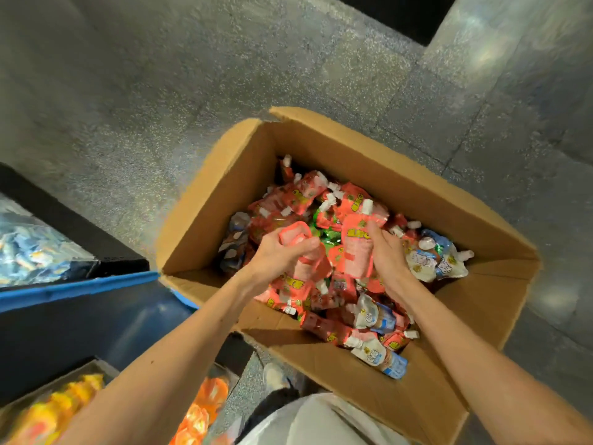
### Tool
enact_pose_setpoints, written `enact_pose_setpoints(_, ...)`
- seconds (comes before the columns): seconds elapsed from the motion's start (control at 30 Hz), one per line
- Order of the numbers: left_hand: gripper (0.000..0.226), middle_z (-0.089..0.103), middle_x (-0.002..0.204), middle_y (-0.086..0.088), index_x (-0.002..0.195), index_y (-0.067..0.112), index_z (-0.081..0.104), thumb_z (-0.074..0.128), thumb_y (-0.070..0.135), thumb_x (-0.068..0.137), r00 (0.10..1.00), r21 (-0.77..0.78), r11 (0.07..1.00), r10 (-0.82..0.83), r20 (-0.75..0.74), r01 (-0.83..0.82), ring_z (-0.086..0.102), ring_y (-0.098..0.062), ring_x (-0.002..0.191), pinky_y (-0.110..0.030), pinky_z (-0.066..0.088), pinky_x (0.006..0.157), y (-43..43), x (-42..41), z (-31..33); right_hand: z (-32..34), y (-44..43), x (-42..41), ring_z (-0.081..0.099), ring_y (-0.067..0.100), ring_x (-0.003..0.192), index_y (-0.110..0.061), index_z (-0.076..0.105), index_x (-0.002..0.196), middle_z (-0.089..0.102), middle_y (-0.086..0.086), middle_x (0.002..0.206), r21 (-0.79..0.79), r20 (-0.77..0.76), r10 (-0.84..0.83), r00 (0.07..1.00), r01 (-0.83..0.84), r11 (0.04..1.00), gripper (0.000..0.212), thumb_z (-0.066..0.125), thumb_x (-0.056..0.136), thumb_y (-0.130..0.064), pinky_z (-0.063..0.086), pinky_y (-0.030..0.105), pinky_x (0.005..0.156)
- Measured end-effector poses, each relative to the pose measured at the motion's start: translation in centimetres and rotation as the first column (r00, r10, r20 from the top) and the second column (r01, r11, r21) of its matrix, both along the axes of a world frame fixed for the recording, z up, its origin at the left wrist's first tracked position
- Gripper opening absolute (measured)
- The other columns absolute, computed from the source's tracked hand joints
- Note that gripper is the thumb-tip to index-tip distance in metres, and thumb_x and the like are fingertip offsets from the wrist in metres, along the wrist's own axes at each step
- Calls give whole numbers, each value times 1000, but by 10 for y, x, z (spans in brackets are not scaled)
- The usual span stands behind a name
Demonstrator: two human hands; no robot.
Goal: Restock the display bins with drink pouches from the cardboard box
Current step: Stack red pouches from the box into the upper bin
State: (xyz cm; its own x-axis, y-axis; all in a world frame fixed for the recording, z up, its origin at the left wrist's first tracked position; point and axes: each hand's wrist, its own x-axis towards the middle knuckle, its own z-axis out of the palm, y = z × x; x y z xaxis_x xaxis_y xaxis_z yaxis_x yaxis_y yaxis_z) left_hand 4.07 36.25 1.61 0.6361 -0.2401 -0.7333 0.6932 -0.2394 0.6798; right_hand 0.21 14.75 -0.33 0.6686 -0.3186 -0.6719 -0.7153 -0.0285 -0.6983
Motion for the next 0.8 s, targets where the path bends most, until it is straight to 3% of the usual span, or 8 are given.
enact_pose_setpoints(0.1,28,74,77,1,83,16,70,76,41,71,982,-88,978,187,-33,-189,68,-9,69,-27,56,70,26,-16,35,27,43,14,63,23,110,-6,66,119,69,15,118,54,69,130,989,-134,990,77,45,89,-74,47,47,104)
enact_pose_setpoints(0.2,12,69,63,5,82,15,65,64,22,92,923,-179,906,383,-34,-383,66,-8,54,-21,53,54,62,-41,72,68,103,17,60,18,99,-6,67,113,69,8,106,84,150,318,936,-333,939,50,38,104,-47,50,23,83)
enact_pose_setpoints(0.33,19,70,73,0,93,13,64,65,32,91,795,-232,781,605,51,-579,66,-11,61,-24,55,60,136,-99,121,125,203,-12,59,27,70,7,66,100,65,24,76,222,290,513,808,-578,786,76,49,92,-66,47,32,64)
enact_pose_setpoints(0.43,60,71,99,-18,110,8,68,79,54,72,682,-314,672,725,97,-671,68,-25,76,-42,54,81,198,-168,161,170,273,-59,58,18,48,3,63,95,64,10,60,357,365,619,695,-719,597,76,55,84,-72,46,23,48)
enact_pose_setpoints(0.5,63,73,92,-14,103,13,72,81,61,63,588,-386,580,801,112,-718,69,-23,72,-38,56,75,237,-229,186,190,319,-101,70,18,73,-11,66,104,74,7,84,382,441,688,576,-814,437,55,53,91,-62,57,29,67)
enact_pose_setpoints(0.57,63,72,88,-12,94,9,74,76,63,63,466,-461,479,872,149,-747,69,-23,73,-36,59,73,282,-315,209,216,371,-169,70,31,98,-18,66,114,72,12,109,393,485,757,439,-882,260,73,65,71,-77,55,46,90)
enact_pose_setpoints(0.7,57,62,83,-14,94,8,61,77,57,71,211,-559,284,958,194,-779,62,-25,69,-34,55,68,333,-444,248,258,446,-267,61,13,57,-14,65,94,66,2,70,435,621,728,291,-900,-12,67,71,63,-72,50,25,57)
enact_pose_setpoints(0.8,65,60,83,-16,95,8,56,82,60,66,47,-608,204,963,264,-767,61,-25,68,-34,54,66,368,-562,281,294,502,-369,64,15,61,-15,68,93,67,5,76,435,668,714,211,-889,-144,74,82,51,-74,55,27,57)
